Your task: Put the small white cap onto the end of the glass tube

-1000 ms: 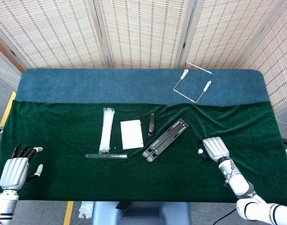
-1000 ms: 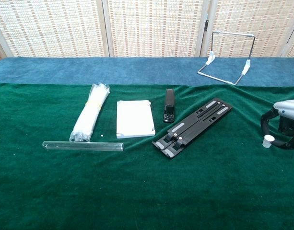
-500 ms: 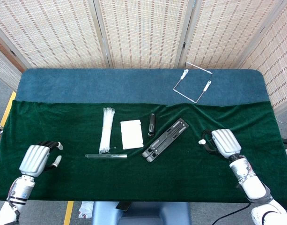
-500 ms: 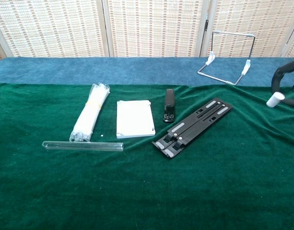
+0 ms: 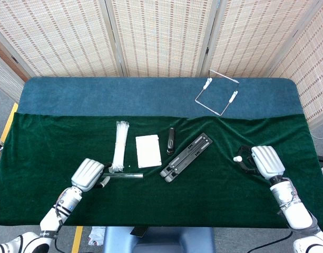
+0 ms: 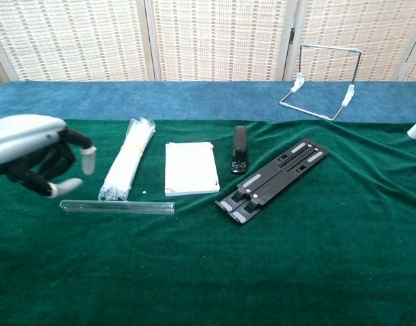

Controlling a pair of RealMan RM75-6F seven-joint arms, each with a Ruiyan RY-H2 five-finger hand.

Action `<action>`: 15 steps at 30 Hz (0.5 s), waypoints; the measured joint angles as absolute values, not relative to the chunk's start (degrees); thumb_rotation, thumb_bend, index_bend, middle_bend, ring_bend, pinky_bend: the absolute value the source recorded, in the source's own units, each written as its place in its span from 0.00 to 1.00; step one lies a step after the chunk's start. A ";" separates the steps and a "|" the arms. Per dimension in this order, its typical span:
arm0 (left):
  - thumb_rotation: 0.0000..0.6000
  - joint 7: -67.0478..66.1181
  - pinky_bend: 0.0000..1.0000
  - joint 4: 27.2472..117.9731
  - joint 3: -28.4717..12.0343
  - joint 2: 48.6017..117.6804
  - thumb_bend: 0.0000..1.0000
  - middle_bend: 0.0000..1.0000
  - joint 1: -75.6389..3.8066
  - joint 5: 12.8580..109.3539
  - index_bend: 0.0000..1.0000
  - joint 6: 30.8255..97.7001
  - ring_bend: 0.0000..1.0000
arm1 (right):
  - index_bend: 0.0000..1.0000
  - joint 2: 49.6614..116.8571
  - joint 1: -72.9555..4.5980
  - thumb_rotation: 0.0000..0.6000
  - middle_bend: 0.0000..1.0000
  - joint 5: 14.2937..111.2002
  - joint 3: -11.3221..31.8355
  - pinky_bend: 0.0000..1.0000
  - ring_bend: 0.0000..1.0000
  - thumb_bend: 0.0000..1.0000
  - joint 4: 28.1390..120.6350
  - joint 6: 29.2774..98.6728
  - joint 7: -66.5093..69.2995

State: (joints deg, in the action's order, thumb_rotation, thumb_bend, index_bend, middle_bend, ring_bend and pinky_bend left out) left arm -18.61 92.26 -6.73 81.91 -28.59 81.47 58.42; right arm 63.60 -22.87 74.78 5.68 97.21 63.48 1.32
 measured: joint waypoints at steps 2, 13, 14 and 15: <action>1.00 -20.70 0.81 91.47 -7.06 83.73 0.43 0.86 -29.75 79.54 0.48 57.21 0.77 | 0.72 63.46 -22.67 1.00 0.99 74.79 5.63 1.00 1.00 0.69 97.09 63.52 1.69; 1.00 -30.60 0.81 87.51 -7.66 90.71 0.40 0.87 -33.72 70.40 0.46 54.38 0.78 | 0.72 63.09 -21.96 1.00 0.99 75.02 5.54 1.00 1.00 0.69 96.05 63.39 3.70; 1.00 -31.37 0.81 87.01 -7.60 91.24 0.40 0.87 -33.91 69.82 0.46 54.43 0.78 | 0.72 63.10 -21.92 1.00 0.99 75.06 5.55 1.00 1.00 0.69 95.95 63.36 3.87; 1.00 -32.02 0.81 86.57 -7.52 91.71 0.39 0.87 -34.09 69.19 0.46 54.46 0.78 | 0.72 63.11 -21.88 1.00 0.99 75.08 5.55 1.00 1.00 0.69 95.89 63.35 4.00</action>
State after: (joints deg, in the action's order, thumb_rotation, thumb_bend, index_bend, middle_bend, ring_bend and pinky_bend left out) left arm -32.02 86.57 -7.52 91.71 -34.09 69.19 54.46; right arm 63.11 -21.88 75.08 5.55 95.89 63.35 4.00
